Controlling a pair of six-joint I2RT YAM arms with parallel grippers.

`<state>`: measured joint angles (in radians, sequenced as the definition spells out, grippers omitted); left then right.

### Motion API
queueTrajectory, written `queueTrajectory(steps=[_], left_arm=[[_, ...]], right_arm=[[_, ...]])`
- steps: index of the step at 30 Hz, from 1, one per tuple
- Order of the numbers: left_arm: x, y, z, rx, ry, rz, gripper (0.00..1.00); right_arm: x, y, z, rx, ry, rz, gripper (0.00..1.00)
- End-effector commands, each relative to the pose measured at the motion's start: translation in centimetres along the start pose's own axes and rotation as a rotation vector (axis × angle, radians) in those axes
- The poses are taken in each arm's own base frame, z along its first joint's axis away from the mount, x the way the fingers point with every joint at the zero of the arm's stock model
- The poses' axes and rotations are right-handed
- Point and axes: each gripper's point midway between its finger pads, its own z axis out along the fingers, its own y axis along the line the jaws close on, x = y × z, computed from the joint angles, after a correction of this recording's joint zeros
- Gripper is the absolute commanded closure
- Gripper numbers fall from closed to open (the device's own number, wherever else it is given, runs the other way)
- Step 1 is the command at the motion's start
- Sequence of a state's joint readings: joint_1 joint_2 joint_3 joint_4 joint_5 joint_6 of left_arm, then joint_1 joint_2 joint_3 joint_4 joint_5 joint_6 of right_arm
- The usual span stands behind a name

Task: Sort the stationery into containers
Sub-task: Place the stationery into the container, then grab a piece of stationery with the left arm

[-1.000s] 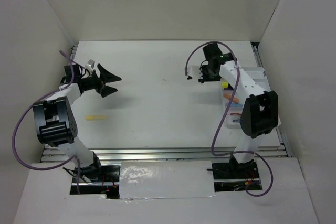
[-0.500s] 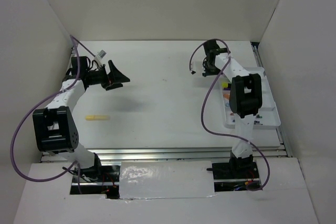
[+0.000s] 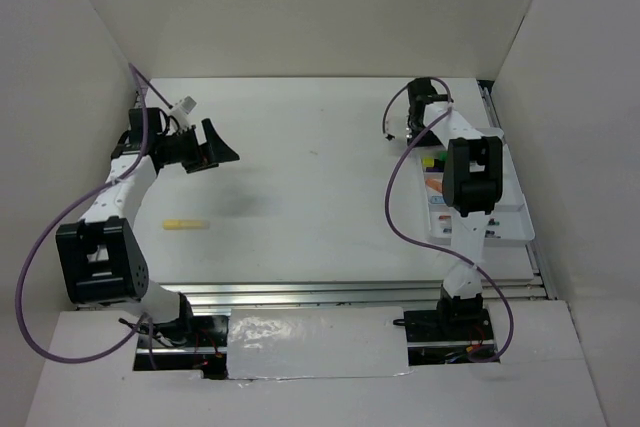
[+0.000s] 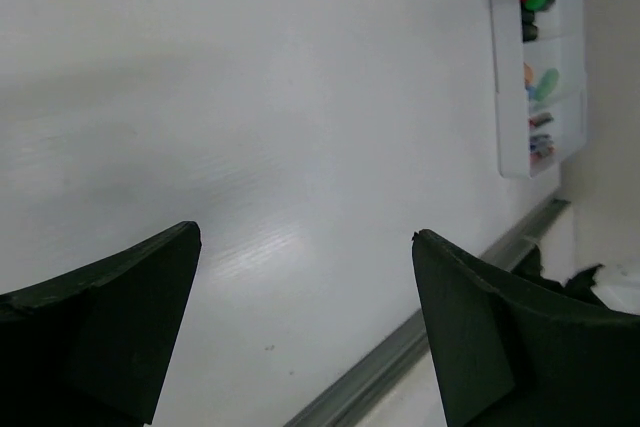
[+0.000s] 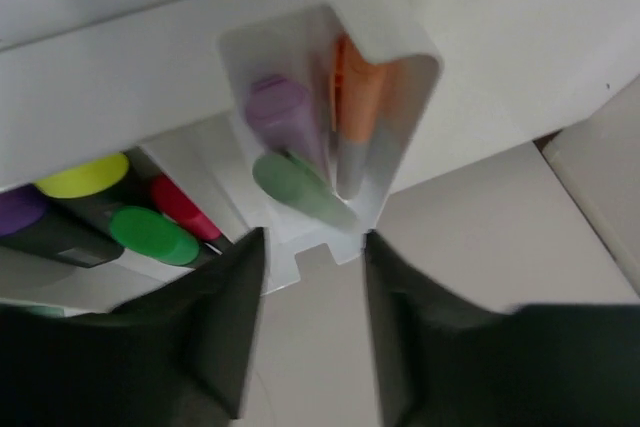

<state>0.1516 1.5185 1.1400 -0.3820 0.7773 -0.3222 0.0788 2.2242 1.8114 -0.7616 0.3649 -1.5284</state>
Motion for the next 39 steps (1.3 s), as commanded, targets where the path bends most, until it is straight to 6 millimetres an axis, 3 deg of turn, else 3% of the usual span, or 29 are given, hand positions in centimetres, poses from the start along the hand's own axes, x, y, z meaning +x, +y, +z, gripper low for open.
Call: queueTrajectory(steps=[1, 4, 10, 12, 13, 14, 15, 16, 18, 22, 25, 28, 32, 39], left_arm=[[-2.1, 0.0, -3.0, -0.134, -0.14, 0.163, 0.01], [-2.0, 0.3, -4.6, -0.22, -0.153, 0.337, 0.01], [1.3, 2.6, -7.9, -0.261, 0.012, 0.653, 0.01], [2.9, 4.3, -9.1, -0.286, 0.063, 0.677, 0.01], [3.2, 5.3, -9.8, -0.284, 0.097, 0.772, 0.03], [3.9, 5.5, -9.9, -0.261, 0.129, 0.805, 0.05], [4.9, 6.1, -10.0, -0.24, 0.187, 0.843, 0.09], [5.3, 6.8, -10.3, -0.239, 0.211, 0.85, 0.11], [6.4, 8.5, -10.3, -0.21, 0.298, 0.904, 0.14], [8.3, 12.2, -9.7, -0.138, 0.464, 0.929, 0.2], [8.4, 14.4, -9.5, -0.11, 0.51, 0.912, 0.26], [8.0, 16.1, -9.4, -0.076, 0.505, 0.915, 0.3], [7.7, 16.6, -8.3, -0.019, 0.503, 0.956, 0.33], [8.9, 15.9, -5.6, 0.0, 0.557, 1.026, 0.33]], right_arm=[[0.8, -1.8, -0.1, 0.076, 0.034, -0.008, 0.43], [0.6, -2.4, -0.6, 0.11, 0.022, 0.01, 0.4], [-0.8, -3.3, -4.5, 0.165, -0.082, 0.055, 0.4], [-1.5, -3.8, -7.3, 0.211, -0.137, 0.083, 0.4], [-2.3, -3.2, -7.8, 0.206, -0.177, 0.085, 0.4], [-2.7, -3.3, -9.9, 0.232, -0.215, 0.107, 0.4], [-3.2, -2.6, -10.4, 0.222, -0.239, 0.113, 0.4], [-4.0, -2.3, -12.3, 0.233, -0.29, 0.126, 0.4], [-4.8, -1.3, -13.6, 0.222, -0.334, 0.141, 0.4], [-7.6, 1.7, -18.0, 0.185, -0.446, 0.156, 0.41], [-9.3, 4.9, -20.0, 0.144, -0.505, 0.142, 0.41], [-9.8, 6.5, -22.2, 0.157, -0.553, 0.145, 0.41], [-10.5, 8.6, -23.0, 0.137, -0.572, 0.132, 0.41], [-11.0, 9.2, -24.1, 0.129, -0.59, 0.15, 0.41]])
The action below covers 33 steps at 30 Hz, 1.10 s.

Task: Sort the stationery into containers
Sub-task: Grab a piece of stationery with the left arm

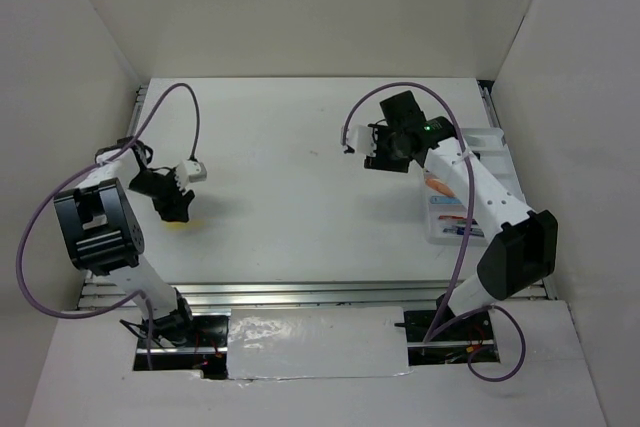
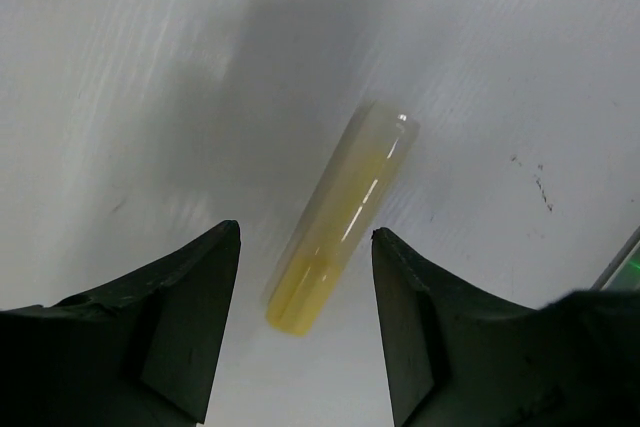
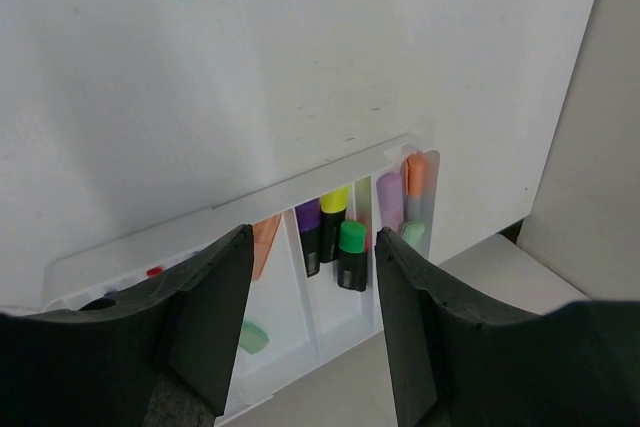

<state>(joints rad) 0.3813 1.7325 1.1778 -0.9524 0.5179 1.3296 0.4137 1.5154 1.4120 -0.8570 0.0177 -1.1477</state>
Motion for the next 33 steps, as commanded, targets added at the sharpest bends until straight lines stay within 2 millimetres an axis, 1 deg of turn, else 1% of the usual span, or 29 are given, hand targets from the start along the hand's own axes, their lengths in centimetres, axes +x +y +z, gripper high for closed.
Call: queueTrajectory(steps=[1, 2, 3, 6, 10, 12, 13, 14, 16, 17, 18, 19, 20, 21, 22, 23, 24, 25, 26, 27, 28, 29, 30, 31, 32, 33], left_arm=[[-1.1, -0.1, 1.1, -0.009, -0.017, 0.073, 0.33], [-1.1, -0.7, 1.8, 0.004, -0.011, 0.076, 0.32], [-0.9, -0.7, 2.0, 0.002, -0.001, 0.079, 0.32], [-0.3, -0.8, 3.1, 0.012, 0.024, 0.085, 0.32], [0.2, -0.5, 3.7, 0.018, 0.042, 0.094, 0.33], [0.3, -0.3, 3.9, 0.004, 0.05, 0.116, 0.34], [0.8, -0.8, 4.4, 0.012, 0.072, 0.122, 0.34], [0.9, -0.5, 4.6, -0.003, 0.082, 0.148, 0.35], [1.6, -1.4, 5.5, 0.015, 0.121, 0.166, 0.39], [1.6, -1.5, 5.9, 0.012, 0.126, 0.176, 0.4], [1.7, -1.9, 6.2, 0.023, 0.126, 0.174, 0.4], [1.6, -2.0, 6.5, 0.024, 0.126, 0.171, 0.46], [1.5, -2.4, 6.8, 0.033, 0.13, 0.174, 0.5], [1.2, -2.4, 6.9, 0.03, 0.122, 0.169, 0.51], [1.0, -2.4, 7.0, 0.03, 0.116, 0.144, 0.51], [0.4, -2.5, 7.1, 0.036, 0.117, 0.143, 0.59], [-0.1, -2.5, 7.3, 0.04, 0.121, 0.14, 0.64], [-0.5, -2.7, 7.4, 0.043, 0.129, 0.103, 0.7], [-1.8, -2.9, 7.3, 0.054, 0.131, 0.113, 0.8], [-2.6, -3.1, 7.4, 0.064, 0.128, 0.107, 0.84], [-3.5, -3.4, 7.4, 0.069, 0.119, 0.058, 0.87], [-5.6, -3.2, 7.4, 0.059, 0.105, 0.072, 0.94], [-6.3, -3.5, 7.3, 0.065, 0.107, 0.036, 0.96], [-7.9, -4.4, 7.5, 0.077, 0.105, -0.008, 1.0], [-10.9, -4.9, 7.5, 0.088, 0.073, 0.011, 1.0], [-12.1, -6.0, 7.5, 0.104, 0.075, -0.078, 1.0]], right_arm=[[-1.3, 0.5, -1.6, 0.004, -0.055, 0.031, 0.41], [-1.5, 0.6, -2.0, 0.008, -0.064, 0.032, 0.41], [-1.6, 1.0, -1.9, 0.001, -0.064, 0.027, 0.41], [-1.8, 1.2, -2.3, 0.01, -0.068, 0.02, 0.41], [-2.0, 1.5, -2.8, 0.008, -0.074, 0.02, 0.41], [-2.0, 1.8, -2.7, 0.008, -0.074, 0.02, 0.41], [-2.4, 1.7, -3.0, 0.022, -0.089, 0.013, 0.41], [-2.4, 2.1, -2.8, 0.017, -0.09, 0.006, 0.42], [-3.3, 2.1, -3.4, 0.046, -0.123, -0.01, 0.42], [-3.5, 2.7, -3.3, 0.041, -0.132, -0.017, 0.42], [-4.3, 2.5, -4.1, 0.069, -0.166, -0.028, 0.42], [-4.4, 3.0, -4.0, 0.067, -0.173, -0.032, 0.42], [-5.0, 2.8, -4.7, 0.093, -0.203, -0.038, 0.42], [-5.7, 3.0, -5.0, 0.107, -0.225, -0.049, 0.41], [-5.9, 3.6, -4.7, 0.105, -0.235, -0.058, 0.41], [-6.4, 3.5, -5.6, 0.138, -0.264, -0.066, 0.41], [-7.1, 2.9, -5.8, 0.189, -0.292, -0.071, 0.4], [-7.6, 4.0, -5.3, 0.185, -0.306, -0.094, 0.4], [-8.4, 3.9, -6.0, 0.219, -0.345, -0.107, 0.4], [-8.9, 2.8, -6.6, 0.298, -0.353, -0.103, 0.4], [-9.6, 3.7, -6.0, 0.303, -0.365, -0.122, 0.4], [-10.1, 3.4, -6.4, 0.345, -0.382, -0.122, 0.4], [-11.3, 2.2, -7.1, 0.431, -0.424, -0.115, 0.4], [-11.3, 3.0, -6.3, 0.461, -0.402, -0.128, 0.4], [-12.4, 1.9, -7.3, 0.552, -0.441, -0.14, 0.4], [-12.3, 2.9, -6.5, 0.561, -0.433, -0.168, 0.4]])
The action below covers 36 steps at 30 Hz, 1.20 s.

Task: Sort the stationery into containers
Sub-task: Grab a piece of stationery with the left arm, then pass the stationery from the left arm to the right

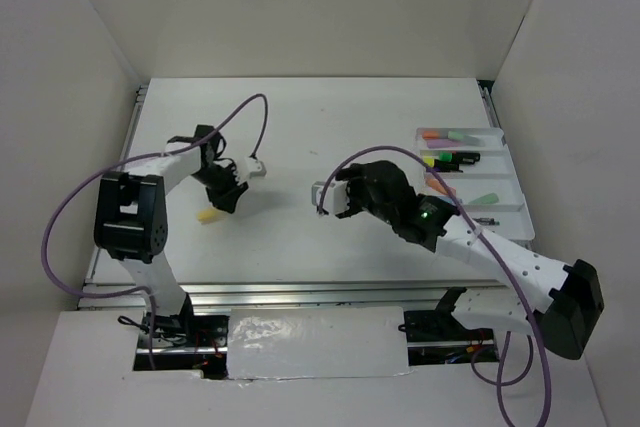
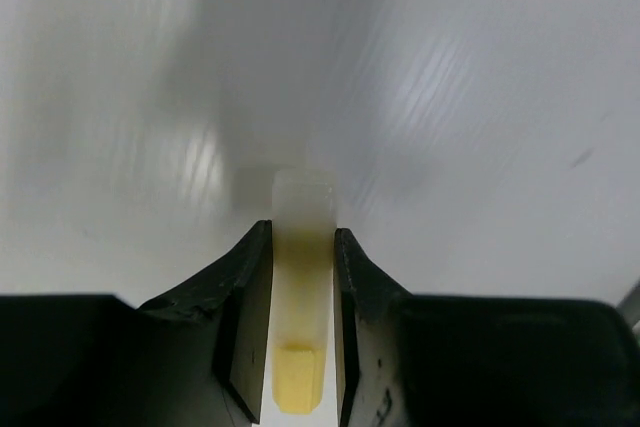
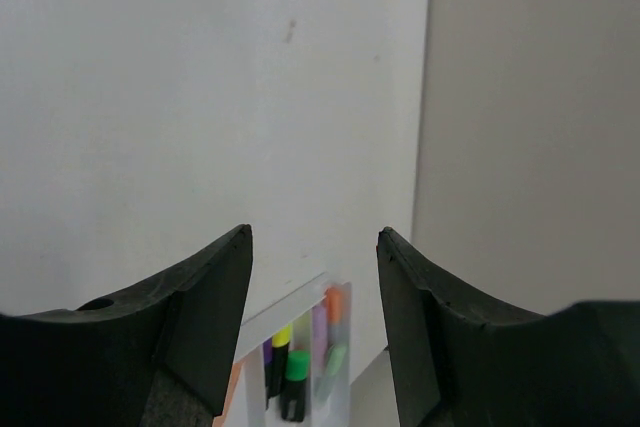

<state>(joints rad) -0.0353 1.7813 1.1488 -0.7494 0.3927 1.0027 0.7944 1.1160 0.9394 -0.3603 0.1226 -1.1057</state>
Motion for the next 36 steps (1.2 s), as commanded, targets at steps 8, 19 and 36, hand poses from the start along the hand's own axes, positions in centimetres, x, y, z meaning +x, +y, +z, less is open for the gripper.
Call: queueTrajectory(steps=[8, 19, 36], left_arm=[[-20.2, -7.2, -3.4, 0.265, -0.201, -0.527, 1.0], [-24.2, -7.7, -2.4, -0.026, -0.138, -0.777, 1.0], [-27.4, -9.5, -5.3, -0.143, -0.274, -0.814, 1.0]], right_arm=[[-9.4, -1.0, -1.9, 0.37, -0.305, -0.214, 0.4], [-13.6, 3.6, -2.0, 0.446, -0.447, -0.458, 0.42], [-12.8, 7.4, 0.5, 0.332, -0.361, -0.528, 0.44]])
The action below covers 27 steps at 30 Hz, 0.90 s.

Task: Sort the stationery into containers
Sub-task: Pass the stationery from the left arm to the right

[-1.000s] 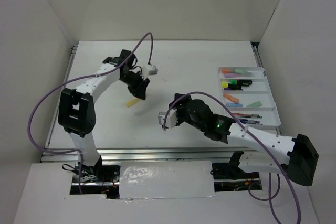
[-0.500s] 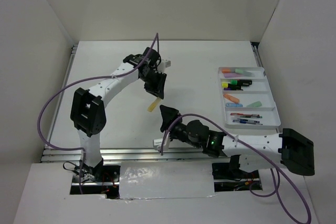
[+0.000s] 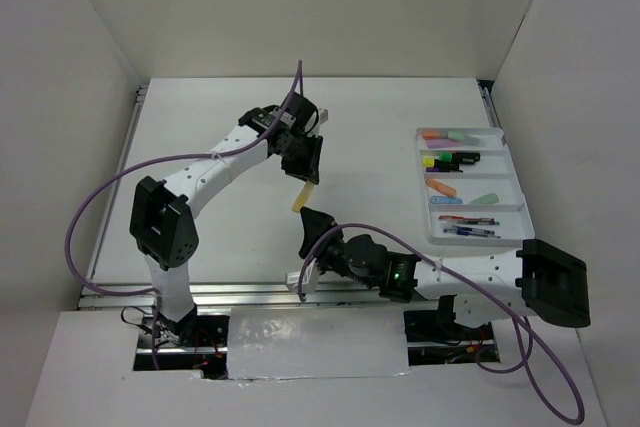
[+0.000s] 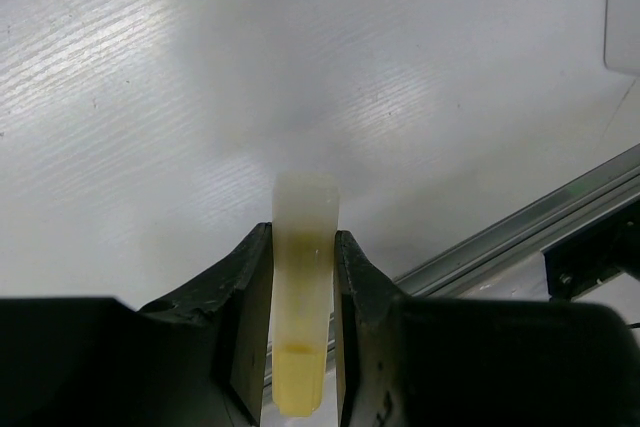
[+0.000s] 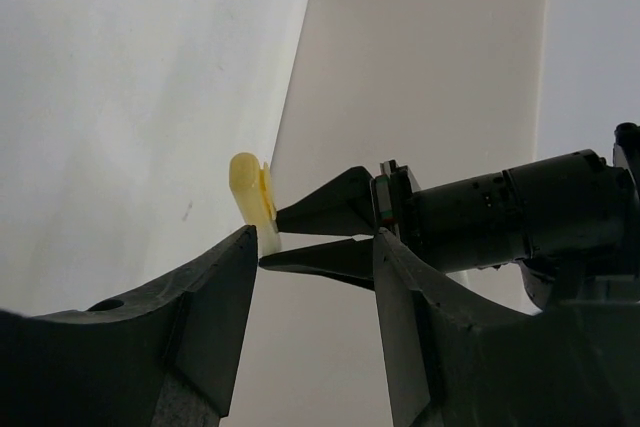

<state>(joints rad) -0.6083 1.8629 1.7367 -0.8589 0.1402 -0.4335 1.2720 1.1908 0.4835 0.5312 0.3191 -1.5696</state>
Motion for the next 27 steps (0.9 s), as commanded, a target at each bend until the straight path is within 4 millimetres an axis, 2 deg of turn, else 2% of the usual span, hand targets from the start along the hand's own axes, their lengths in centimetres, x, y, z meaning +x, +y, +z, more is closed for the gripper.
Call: queueTrajectory(steps=[1, 14, 19, 27], left_arm=[[-1.9, -1.5, -2.4, 0.031, -0.089, -0.035, 1.0], [-1.2, -3.9, -3.1, 0.118, -0.072, -0.043, 1.0], [-0.8, -4.8, -3.6, 0.141, -0.075, -0.029, 1.0], [-0.4, -5.6, -4.0, 0.16, -0.076, -0.011, 1.0]], right_arm=[[-0.1, -0.5, -0.1, 0.026, 0.002, 0.016, 0.44], [1.3, 1.3, 0.8, -0.023, 0.036, 0.036, 0.47], [1.7, 1.8, 1.5, -0.034, 0.05, 0.03, 0.53], [2.3, 1.3, 2.4, -0.023, 0.075, 0.032, 0.57]])
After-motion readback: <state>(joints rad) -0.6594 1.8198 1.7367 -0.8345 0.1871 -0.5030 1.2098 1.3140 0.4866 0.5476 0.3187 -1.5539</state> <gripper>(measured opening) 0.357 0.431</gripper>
